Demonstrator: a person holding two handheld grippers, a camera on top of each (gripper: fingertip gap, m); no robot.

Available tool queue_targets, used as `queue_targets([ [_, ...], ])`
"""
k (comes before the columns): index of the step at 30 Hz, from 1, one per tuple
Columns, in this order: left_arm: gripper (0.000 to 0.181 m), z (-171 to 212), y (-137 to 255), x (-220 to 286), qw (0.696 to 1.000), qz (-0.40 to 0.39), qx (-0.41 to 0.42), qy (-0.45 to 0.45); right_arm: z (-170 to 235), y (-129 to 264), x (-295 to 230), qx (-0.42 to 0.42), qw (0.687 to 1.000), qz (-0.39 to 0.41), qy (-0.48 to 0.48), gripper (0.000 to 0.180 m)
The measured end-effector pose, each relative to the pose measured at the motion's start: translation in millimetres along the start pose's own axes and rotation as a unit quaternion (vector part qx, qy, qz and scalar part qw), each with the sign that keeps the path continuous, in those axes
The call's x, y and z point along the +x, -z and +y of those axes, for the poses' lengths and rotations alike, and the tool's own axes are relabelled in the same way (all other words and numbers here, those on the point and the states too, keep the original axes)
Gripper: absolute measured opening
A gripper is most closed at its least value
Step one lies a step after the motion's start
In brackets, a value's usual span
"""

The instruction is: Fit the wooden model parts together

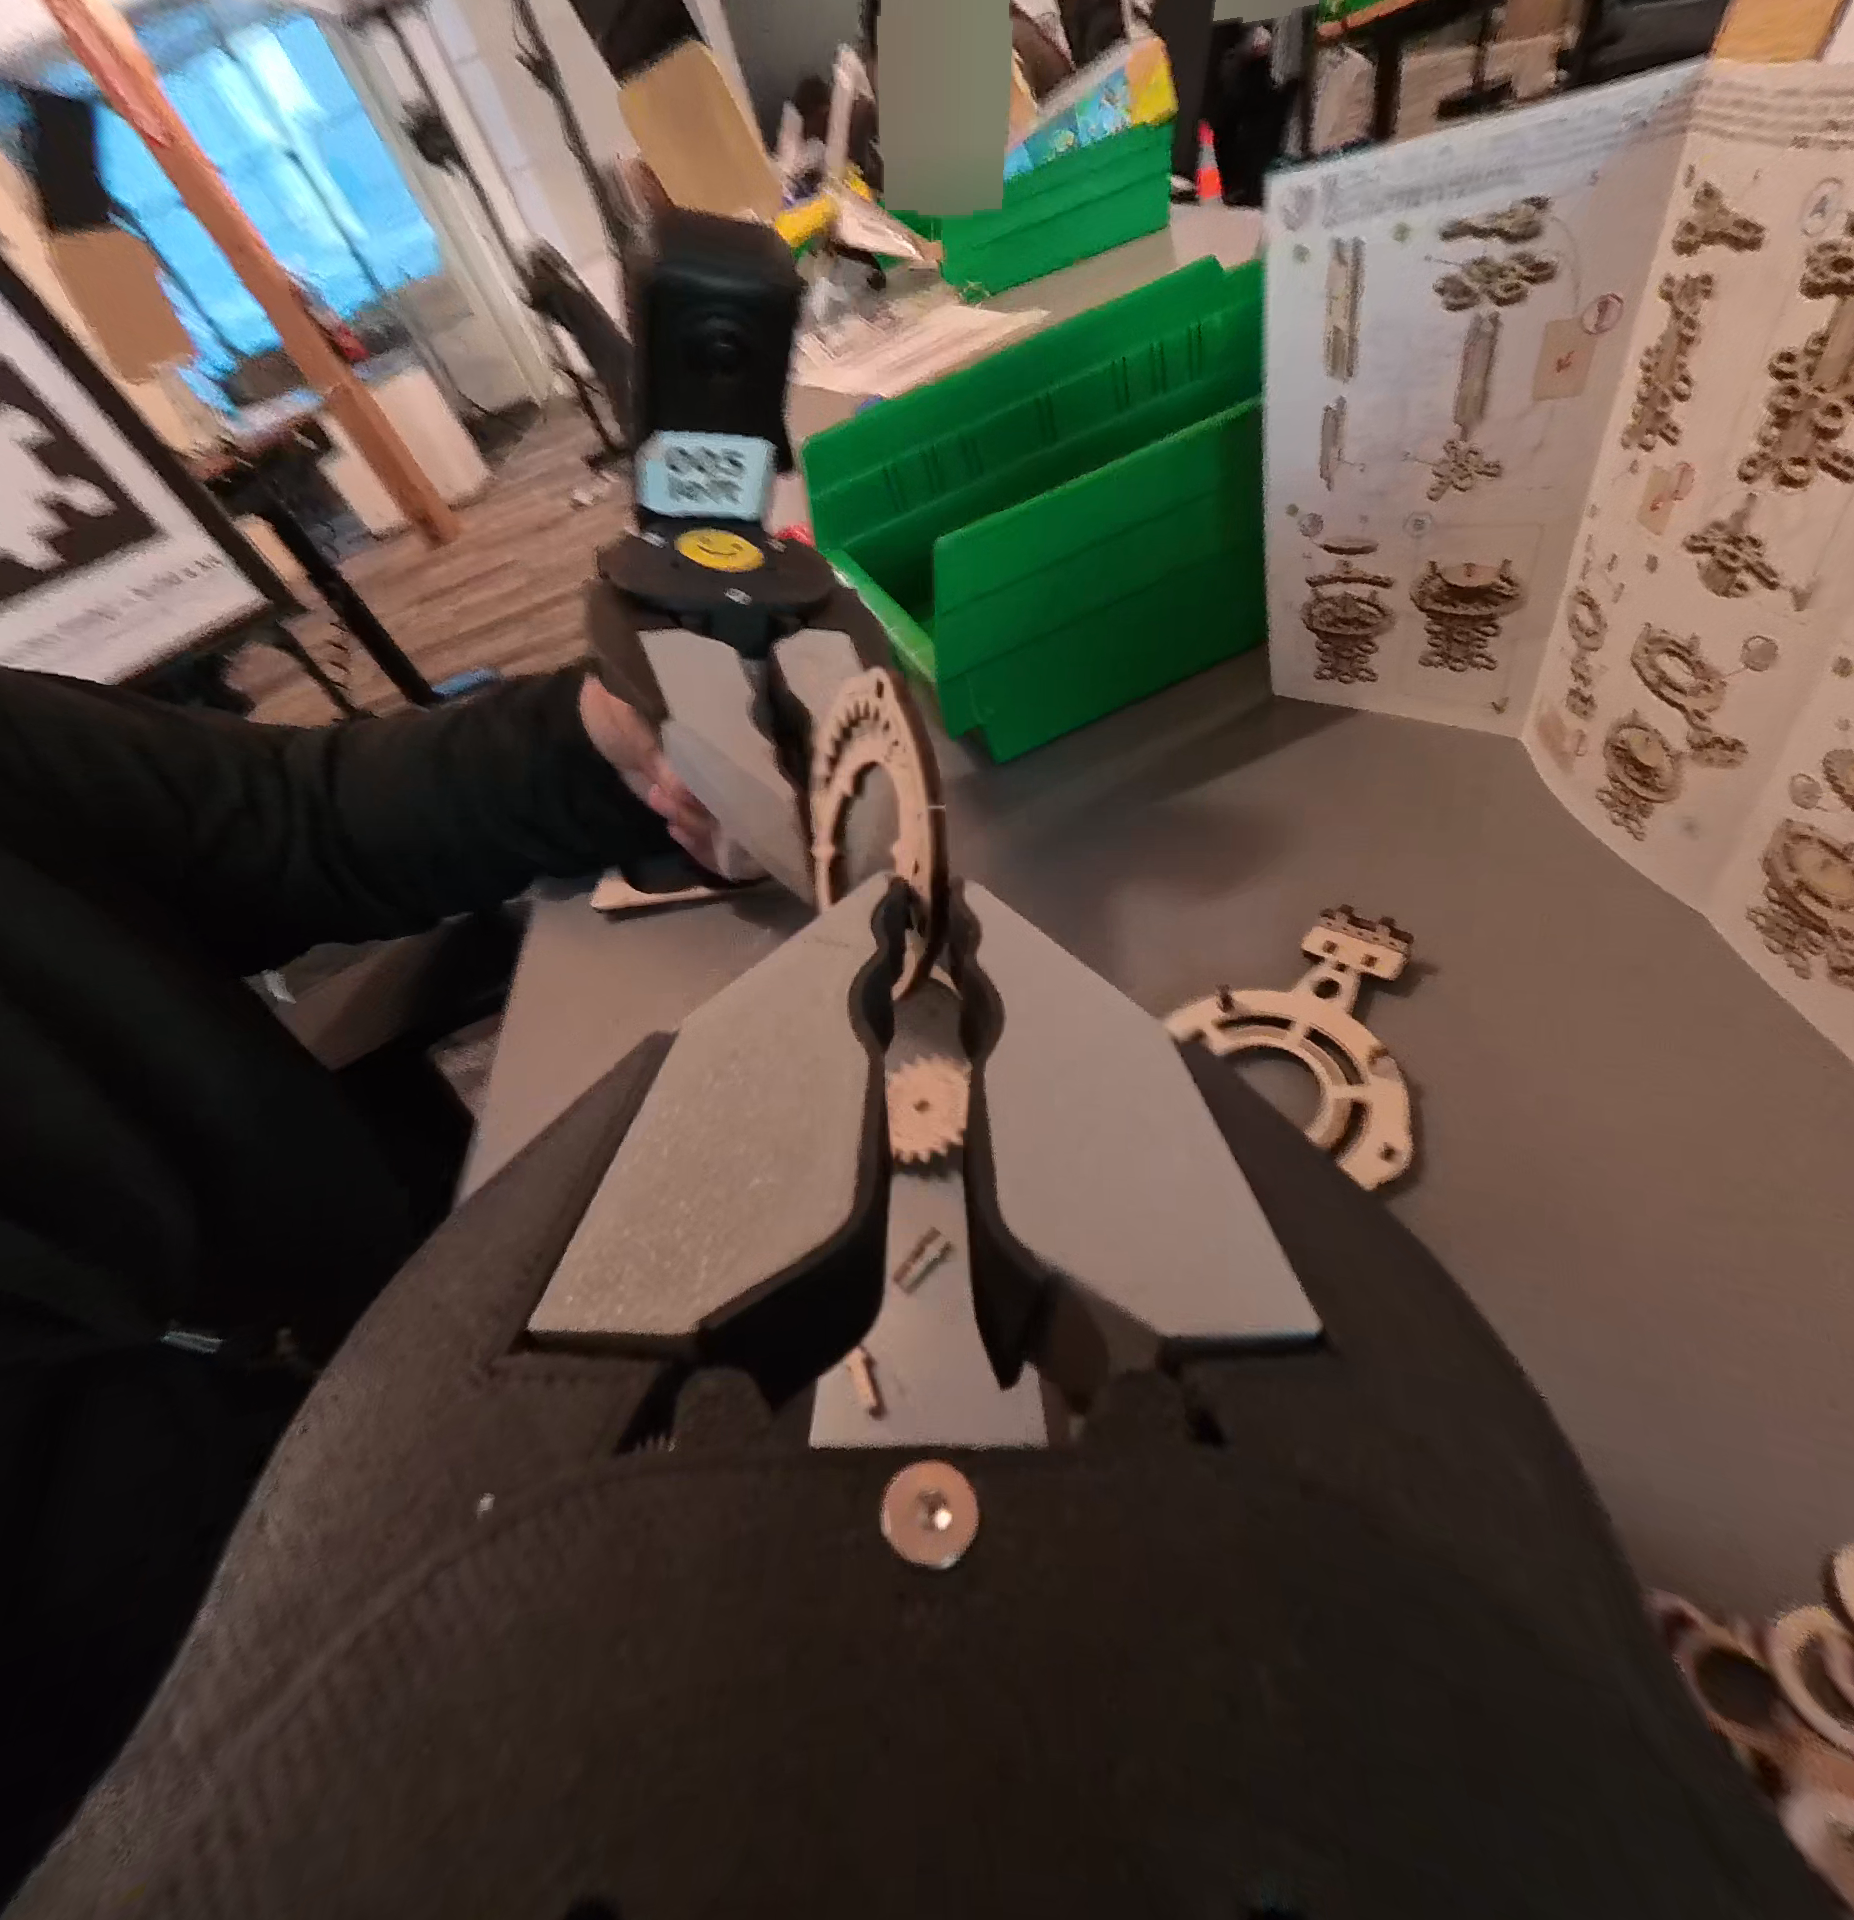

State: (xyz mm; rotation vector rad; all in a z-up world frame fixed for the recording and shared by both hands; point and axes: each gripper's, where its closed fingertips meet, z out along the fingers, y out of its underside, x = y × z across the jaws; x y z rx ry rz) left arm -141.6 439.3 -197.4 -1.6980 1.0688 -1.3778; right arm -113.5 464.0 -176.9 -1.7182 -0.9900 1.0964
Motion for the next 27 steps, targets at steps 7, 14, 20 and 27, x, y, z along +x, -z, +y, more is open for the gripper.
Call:
queue_targets([
  [7, 0.001, -0.1, -3.3, 1.7, 1.0, -0.009, -0.002, -0.016, 1.7, -4.9, 16.4, -0.038, 0.984, 0.135, 0.105, 0.006],
  [14, 0.0, -3.0, 2.8, -14.4, 0.999, -0.033, 0.012, 0.016, -18.4, 8.7, 13.5, 0.02, 0.986, 0.137, 0.092, 0.018],
  [20, 0.0, 0.0, 1.2, -20.9, 0.998, -0.058, 0.001, 0.007, -5.6, -12.8, -30.2, -0.022, 0.986, 0.051, 0.158, 0.021],
  [27, 0.0, 2.9, -3.7, -16.7, 0.995, -0.081, -0.017, -0.057, 1.1, -33.6, -5.4, -0.032, 0.988, 0.114, 0.095, 0.009],
])
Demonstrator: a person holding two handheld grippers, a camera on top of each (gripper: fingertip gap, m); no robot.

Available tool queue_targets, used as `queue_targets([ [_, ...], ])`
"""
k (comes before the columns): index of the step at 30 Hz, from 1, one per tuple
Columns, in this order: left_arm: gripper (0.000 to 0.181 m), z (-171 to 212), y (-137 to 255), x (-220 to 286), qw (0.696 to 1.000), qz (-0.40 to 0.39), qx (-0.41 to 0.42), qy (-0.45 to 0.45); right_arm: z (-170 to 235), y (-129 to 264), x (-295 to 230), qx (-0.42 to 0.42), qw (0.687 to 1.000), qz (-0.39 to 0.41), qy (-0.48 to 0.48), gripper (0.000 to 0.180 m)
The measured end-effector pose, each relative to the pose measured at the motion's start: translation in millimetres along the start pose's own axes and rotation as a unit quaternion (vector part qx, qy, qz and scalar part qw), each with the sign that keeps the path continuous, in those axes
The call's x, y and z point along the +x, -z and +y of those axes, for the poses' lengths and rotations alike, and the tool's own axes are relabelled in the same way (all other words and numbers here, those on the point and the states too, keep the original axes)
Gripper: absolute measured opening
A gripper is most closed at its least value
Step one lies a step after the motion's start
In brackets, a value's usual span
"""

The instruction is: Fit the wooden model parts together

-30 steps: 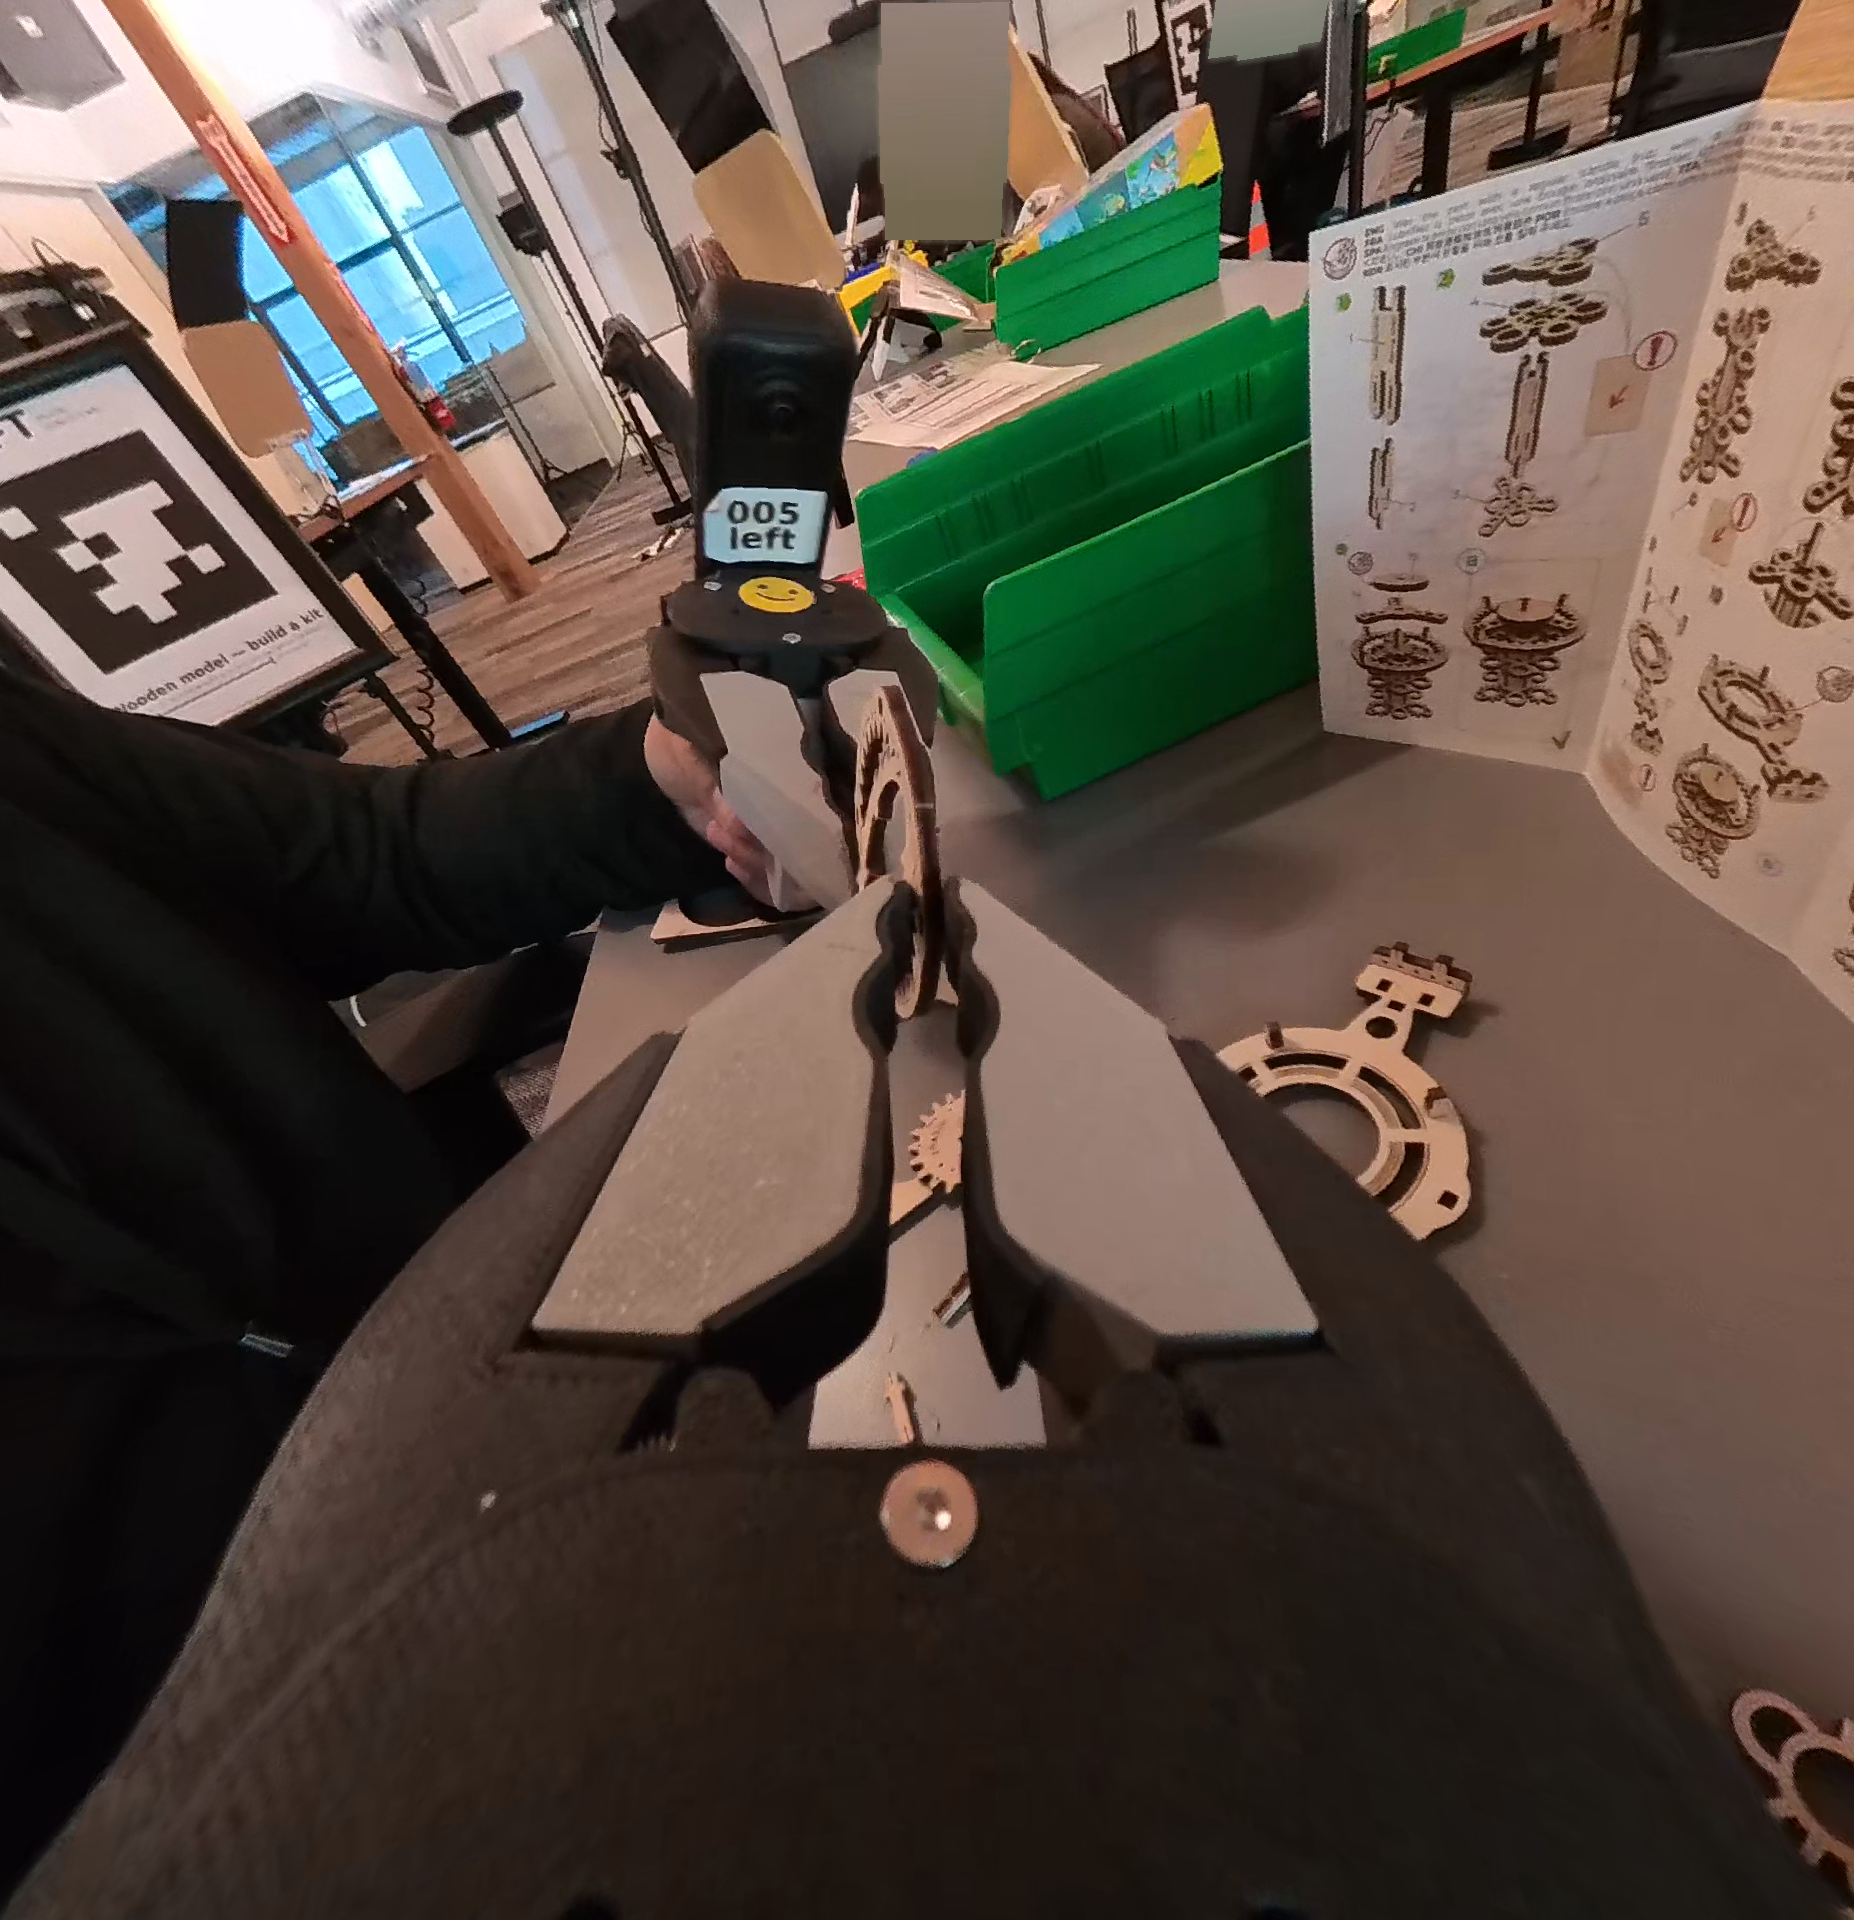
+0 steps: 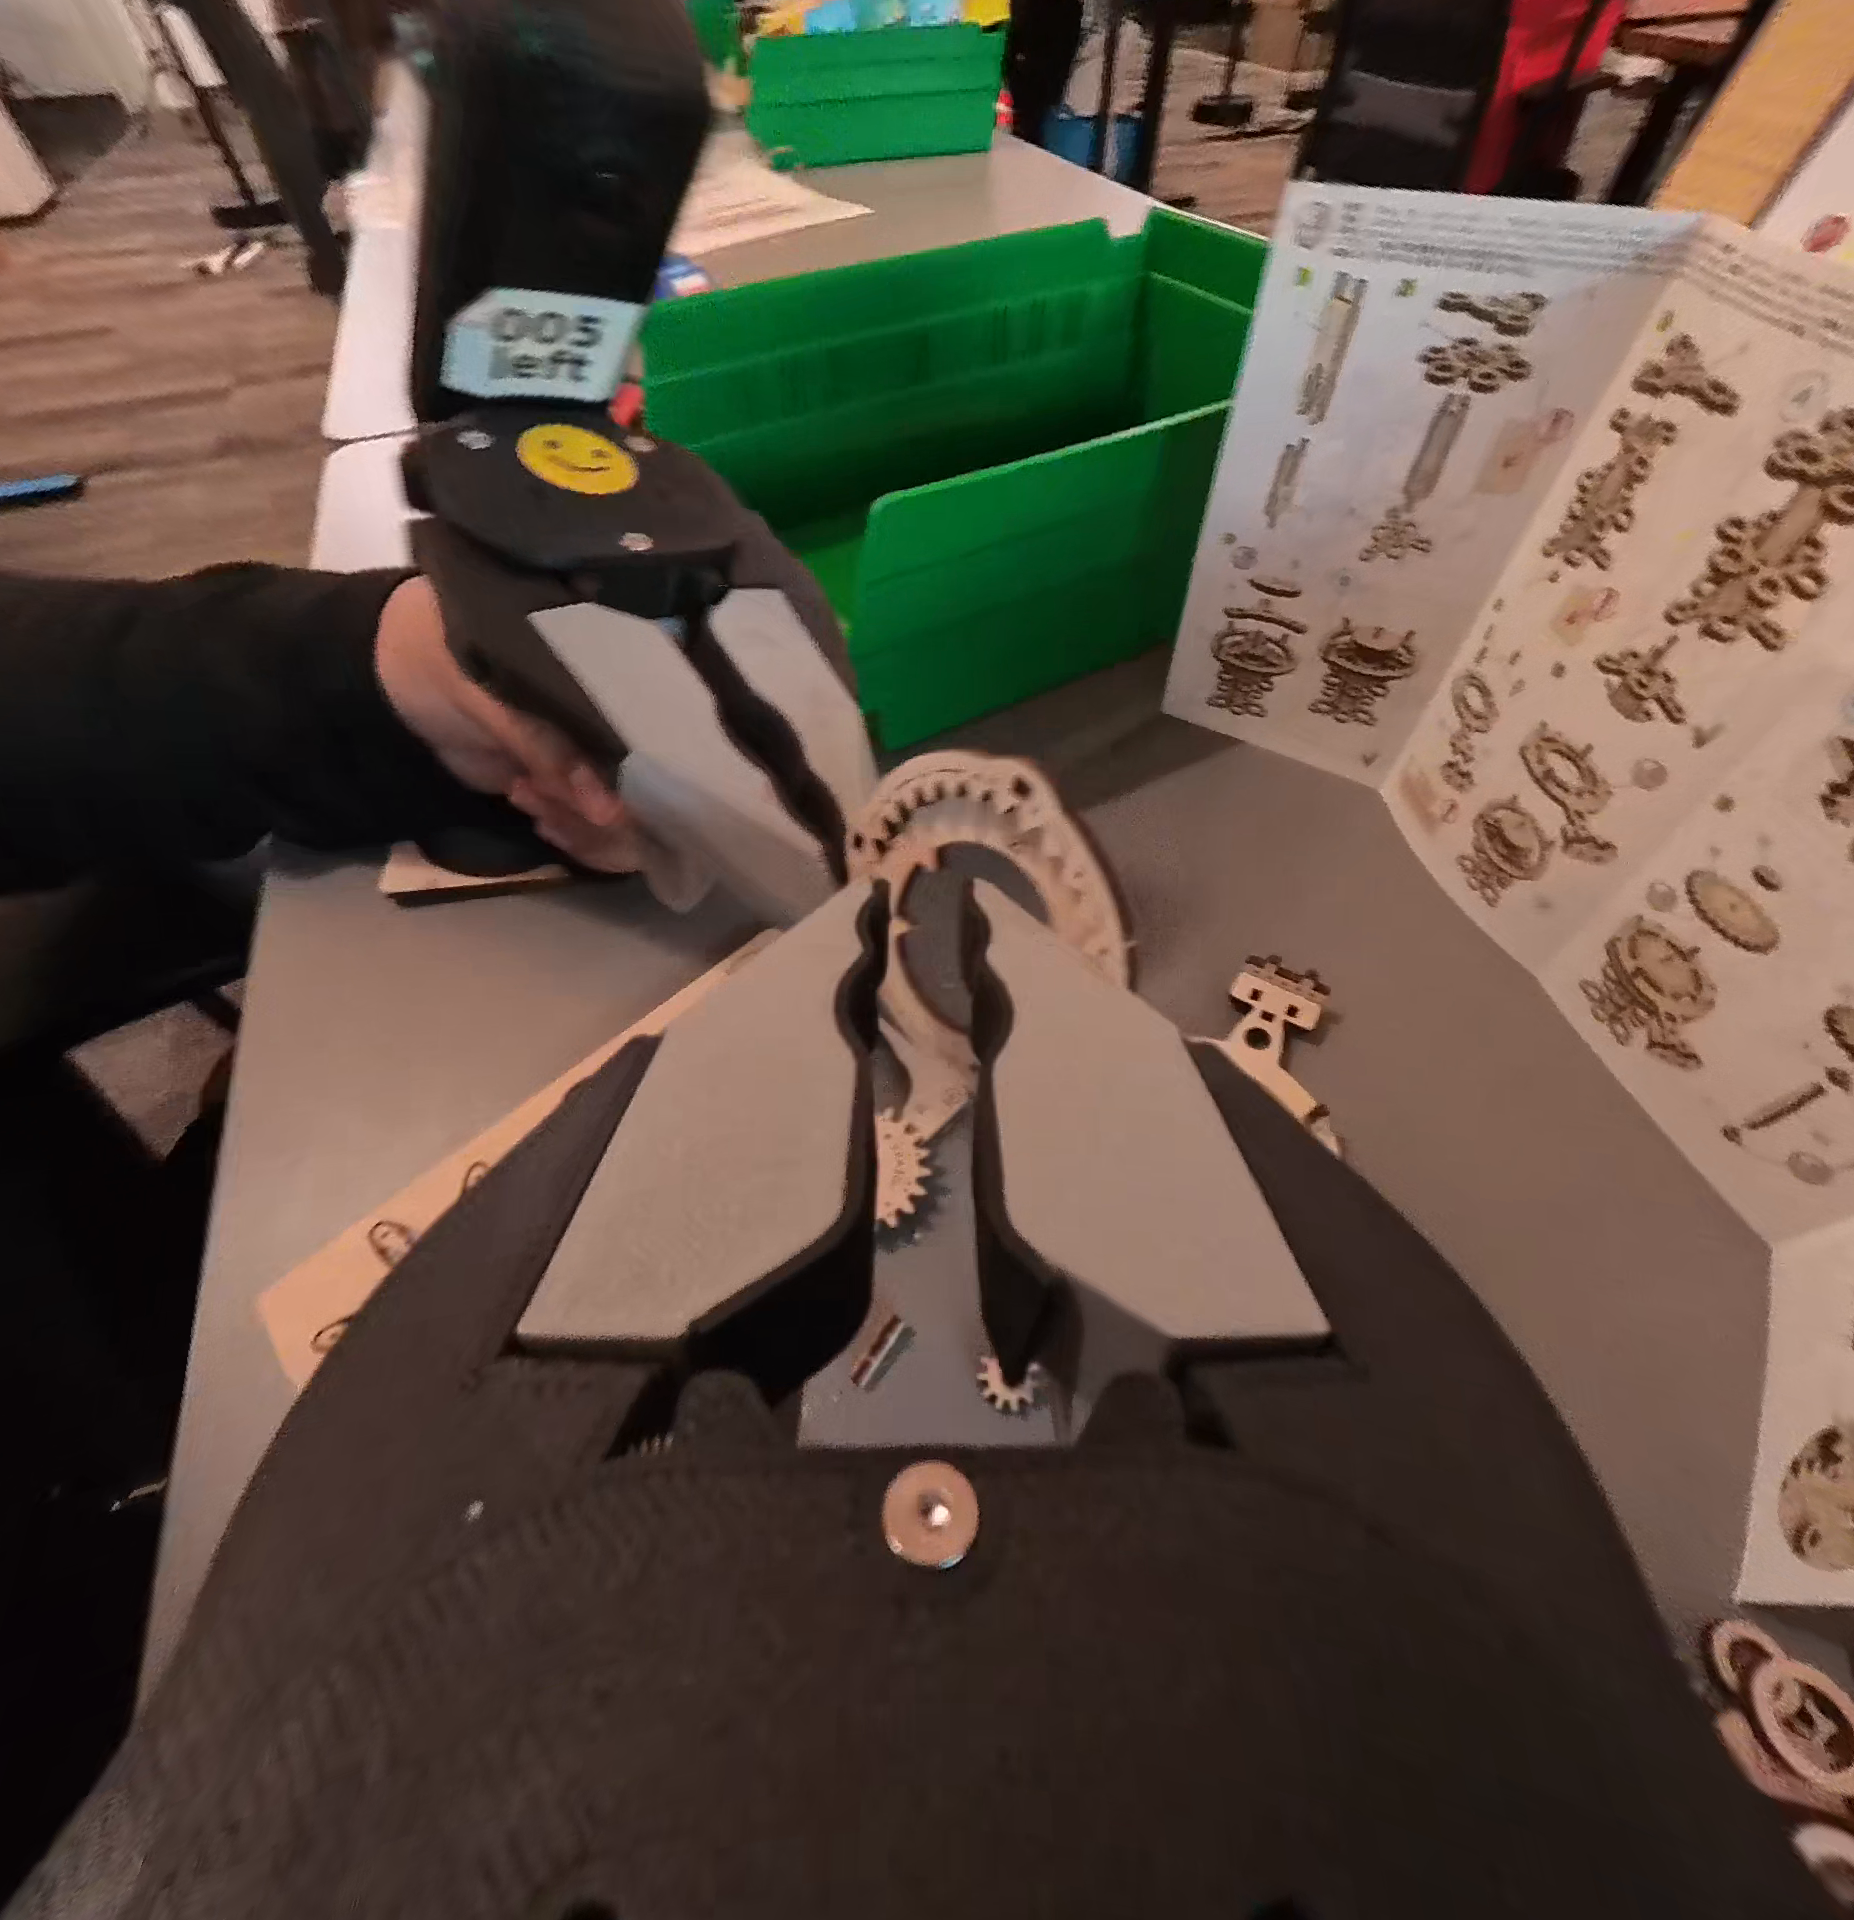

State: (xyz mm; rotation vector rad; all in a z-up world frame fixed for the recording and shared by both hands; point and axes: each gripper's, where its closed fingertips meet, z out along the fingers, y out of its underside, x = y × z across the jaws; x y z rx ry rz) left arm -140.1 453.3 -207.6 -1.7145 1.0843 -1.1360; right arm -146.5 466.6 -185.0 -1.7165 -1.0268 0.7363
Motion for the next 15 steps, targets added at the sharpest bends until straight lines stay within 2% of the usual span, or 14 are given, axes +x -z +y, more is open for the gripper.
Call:
queue_targets([
  [10, 0.0, 1.5, -1.8, 2.0, 1.0, -0.012, -0.007, -0.025, 4.9, -4.9, -2.1, 0.0, 0.999, -0.031, -0.026, 0.013],
  [15, 0.0, 0.6, -0.8, 1.8, 0.998, -0.028, -0.009, -0.056, 3.7, -4.7, -6.7, 0.006, 0.998, -0.049, -0.03, 0.008],
])
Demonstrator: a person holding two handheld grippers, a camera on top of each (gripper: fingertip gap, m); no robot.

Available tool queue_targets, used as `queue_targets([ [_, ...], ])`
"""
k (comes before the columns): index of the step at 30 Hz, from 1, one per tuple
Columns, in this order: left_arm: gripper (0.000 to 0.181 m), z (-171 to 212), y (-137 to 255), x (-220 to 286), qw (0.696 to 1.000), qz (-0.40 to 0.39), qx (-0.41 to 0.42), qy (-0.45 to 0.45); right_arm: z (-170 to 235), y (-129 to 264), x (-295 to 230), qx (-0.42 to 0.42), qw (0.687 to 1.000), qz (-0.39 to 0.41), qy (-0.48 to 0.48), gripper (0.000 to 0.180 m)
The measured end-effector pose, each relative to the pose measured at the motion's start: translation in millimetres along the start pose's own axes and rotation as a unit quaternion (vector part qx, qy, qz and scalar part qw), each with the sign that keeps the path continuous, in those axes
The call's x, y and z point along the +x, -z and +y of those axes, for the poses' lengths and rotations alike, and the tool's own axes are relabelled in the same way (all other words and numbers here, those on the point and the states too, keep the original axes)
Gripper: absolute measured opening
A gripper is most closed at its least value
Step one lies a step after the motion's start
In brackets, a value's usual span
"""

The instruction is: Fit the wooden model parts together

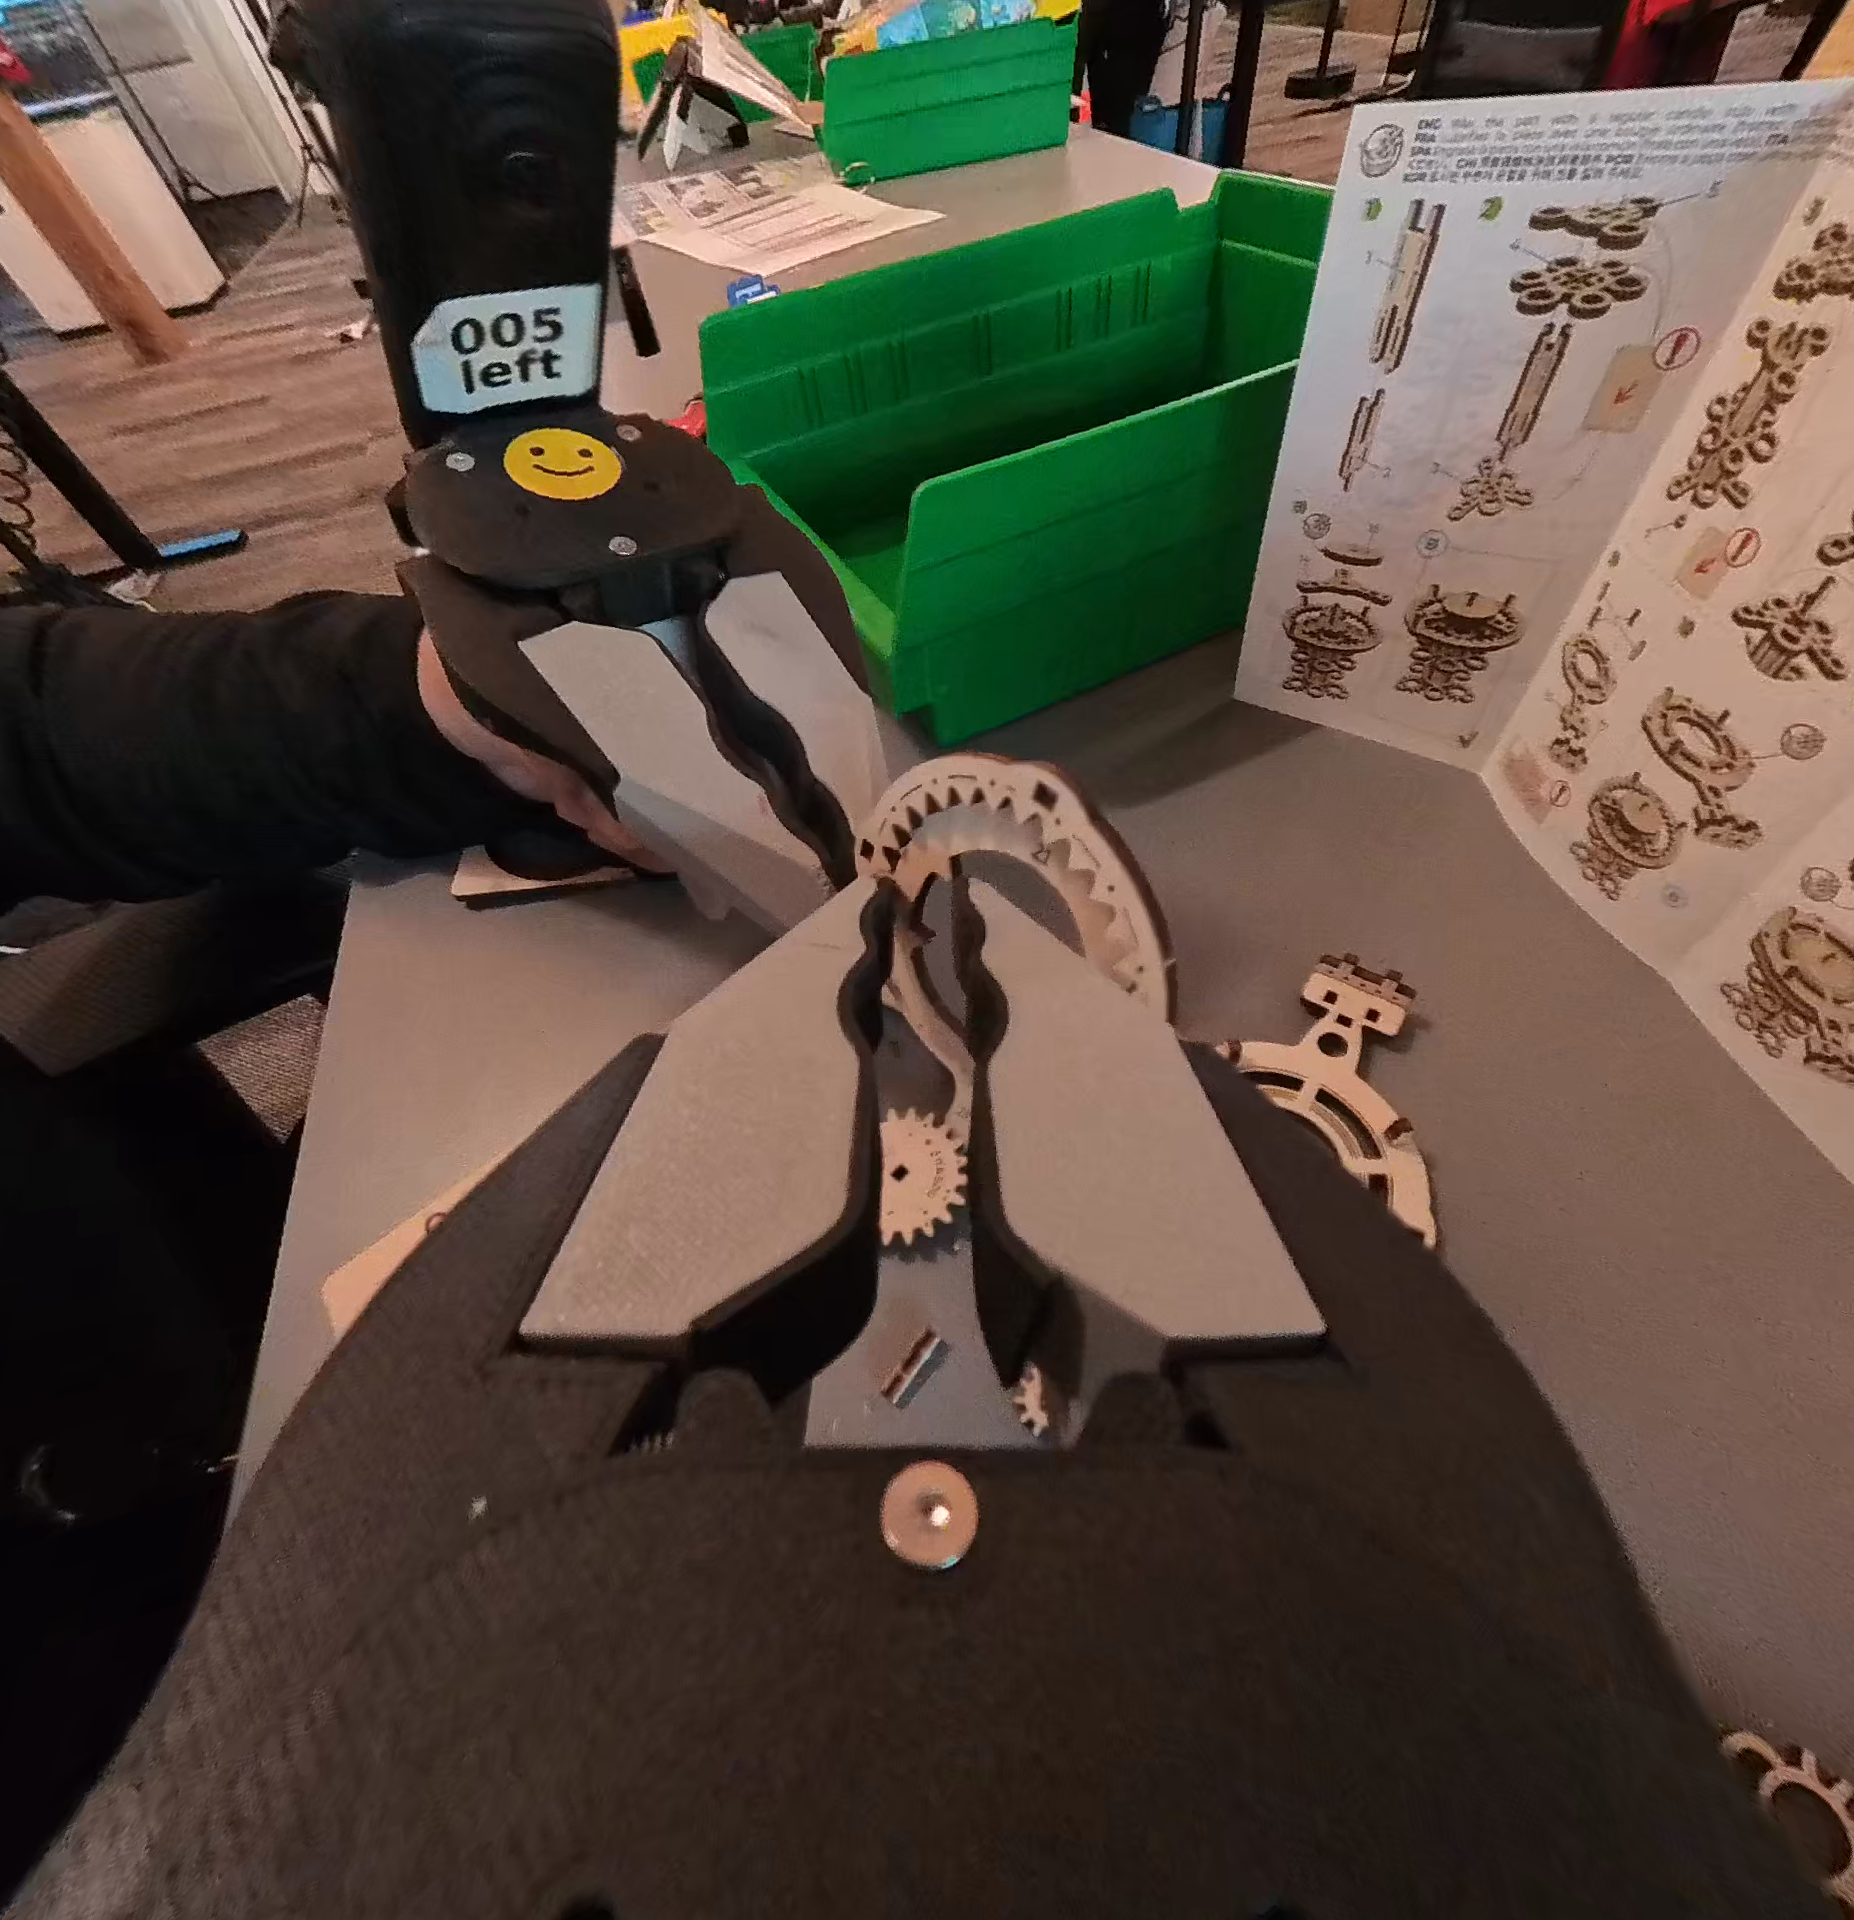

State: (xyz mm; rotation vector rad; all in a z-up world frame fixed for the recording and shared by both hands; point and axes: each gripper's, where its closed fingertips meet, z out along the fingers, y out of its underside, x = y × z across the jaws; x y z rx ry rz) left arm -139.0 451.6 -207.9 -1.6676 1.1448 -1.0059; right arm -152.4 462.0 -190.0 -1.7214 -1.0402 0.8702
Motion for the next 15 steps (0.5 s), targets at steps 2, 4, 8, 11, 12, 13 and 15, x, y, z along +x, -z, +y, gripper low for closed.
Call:
queue_targets([
  [2, 0.002, 2.4, -1.1, 5.8, 1.0, 0.011, -0.009, -0.017, 4.1, -2.4, 7.7, -0.008, 1.0, 0.026, -0.012, 0.001],
  [4, 0.001, 4.2, -6.8, 19.9, 0.999, 0.032, -0.014, -0.026, 15.7, -6.7, 18.7, -0.041, 0.997, 0.065, 0.015, 0.0],
  [8, 0.0, 3.6, -2.4, 0.3, 1.0, 0.001, -0.009, -0.005, 8.8, -5.3, 20.3, -0.027, 0.995, 0.085, 0.05, 0.0],
  [11, 0.0, -1.8, 6.8, -6.5, 0.999, 0.01, 0.014, 0.028, 0.4, 0.2, 15.7, -0.003, 0.998, 0.056, 0.032, 0.006],
  [12, 0.0, -3.5, 7.5, -6.4, 0.999, 0.013, 0.018, 0.033, 0.6, 1.9, 14.4, -0.004, 0.998, 0.047, 0.034, 0.007],
  [13, 0.0, -5.4, 7.7, -5.9, 0.999, 0.016, 0.023, 0.039, 0.0, 3.9, 12.4, -0.001, 0.998, 0.04, 0.04, 0.007],
  [15, 0.0, -6.4, 7.0, -7.5, 0.998, 0.017, 0.026, 0.057, 0.6, 6.4, 2.6, -0.002, 0.998, 0.018, 0.061, 0.025],
])
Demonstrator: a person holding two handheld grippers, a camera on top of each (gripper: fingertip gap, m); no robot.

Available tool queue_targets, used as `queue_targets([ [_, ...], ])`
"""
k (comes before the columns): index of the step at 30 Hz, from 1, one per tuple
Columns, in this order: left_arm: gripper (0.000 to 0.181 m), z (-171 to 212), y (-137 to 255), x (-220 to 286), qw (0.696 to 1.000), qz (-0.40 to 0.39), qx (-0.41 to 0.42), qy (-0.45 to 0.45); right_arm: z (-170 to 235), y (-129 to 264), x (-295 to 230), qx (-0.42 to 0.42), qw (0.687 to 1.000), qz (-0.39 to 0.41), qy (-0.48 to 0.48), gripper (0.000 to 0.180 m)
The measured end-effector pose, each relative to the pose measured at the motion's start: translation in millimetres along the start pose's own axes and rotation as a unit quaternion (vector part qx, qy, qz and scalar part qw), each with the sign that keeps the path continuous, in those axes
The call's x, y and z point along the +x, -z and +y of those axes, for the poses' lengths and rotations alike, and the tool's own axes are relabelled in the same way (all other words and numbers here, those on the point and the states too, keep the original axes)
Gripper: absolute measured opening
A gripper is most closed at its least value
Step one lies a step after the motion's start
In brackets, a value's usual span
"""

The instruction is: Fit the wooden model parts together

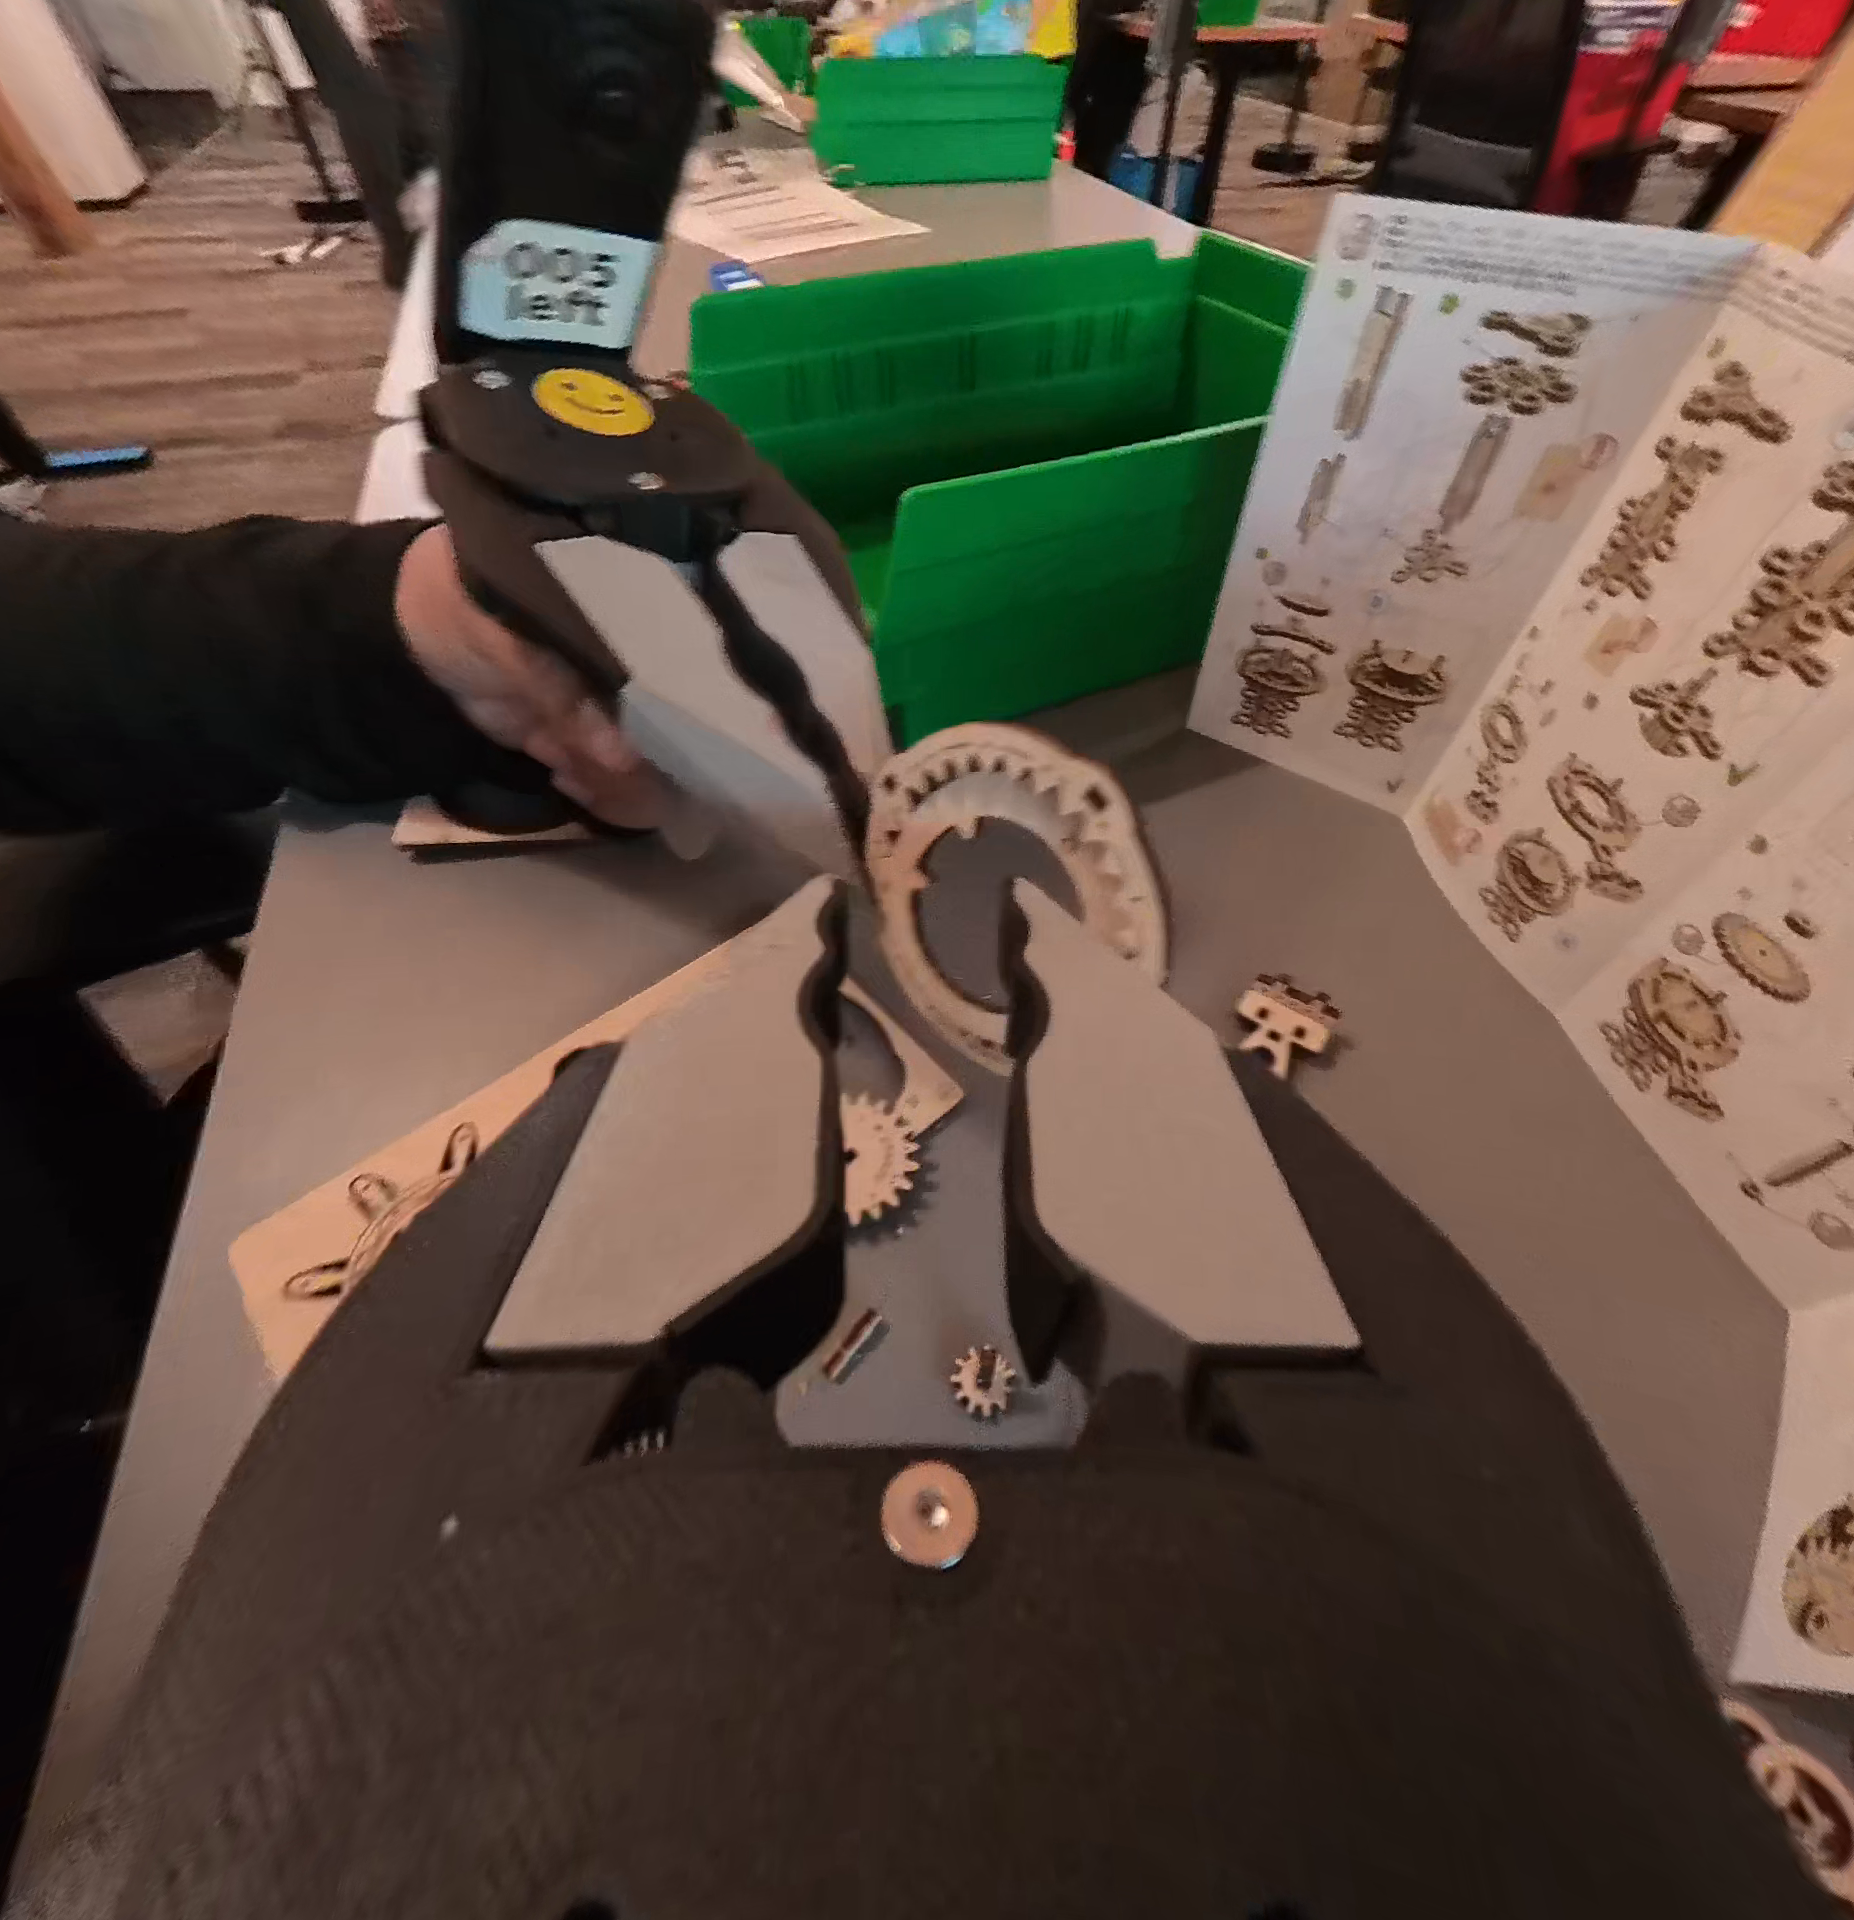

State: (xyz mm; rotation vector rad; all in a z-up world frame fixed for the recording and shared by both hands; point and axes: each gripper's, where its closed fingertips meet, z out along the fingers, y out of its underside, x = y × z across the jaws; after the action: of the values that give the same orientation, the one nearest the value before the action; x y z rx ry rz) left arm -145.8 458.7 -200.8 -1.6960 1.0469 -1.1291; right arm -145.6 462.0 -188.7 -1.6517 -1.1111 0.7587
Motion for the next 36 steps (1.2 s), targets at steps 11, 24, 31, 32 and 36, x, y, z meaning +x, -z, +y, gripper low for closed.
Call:
queue_targets([
  [11, 0.0, 0.4, -1.8, 6.1, 0.996, 0.051, 0.01, 0.068, 23.0, -10.5, -4.7, -0.098, 0.984, 0.062, 0.134, 0.016],
  [24, 0.0, 15.8, -1.6, -27.4, 0.973, -0.151, -0.075, -0.159, 22.9, -3.8, -0.8, -0.076, 0.996, 0.018, 0.045, 0.002],
  [31, 0.0, -20.3, 7.8, -0.7, 0.999, -0.015, 0.046, -0.022, 6.0, 8.9, 10.4, -0.022, 0.999, 0.032, 0.015, 0.002],
  [32, 0.007, -18.8, 8.7, -3.8, 0.998, -0.025, 0.044, -0.024, 7.3, 6.7, 8.7, -0.026, 0.999, 0.03, 0.019, 0.002],
  [36, 0.023, -16.0, 3.8, 1.4, 0.999, 0.007, 0.044, 0.013, 13.5, -3.7, -2.8, -0.047, 0.998, 0.009, 0.031, 0.003],
])
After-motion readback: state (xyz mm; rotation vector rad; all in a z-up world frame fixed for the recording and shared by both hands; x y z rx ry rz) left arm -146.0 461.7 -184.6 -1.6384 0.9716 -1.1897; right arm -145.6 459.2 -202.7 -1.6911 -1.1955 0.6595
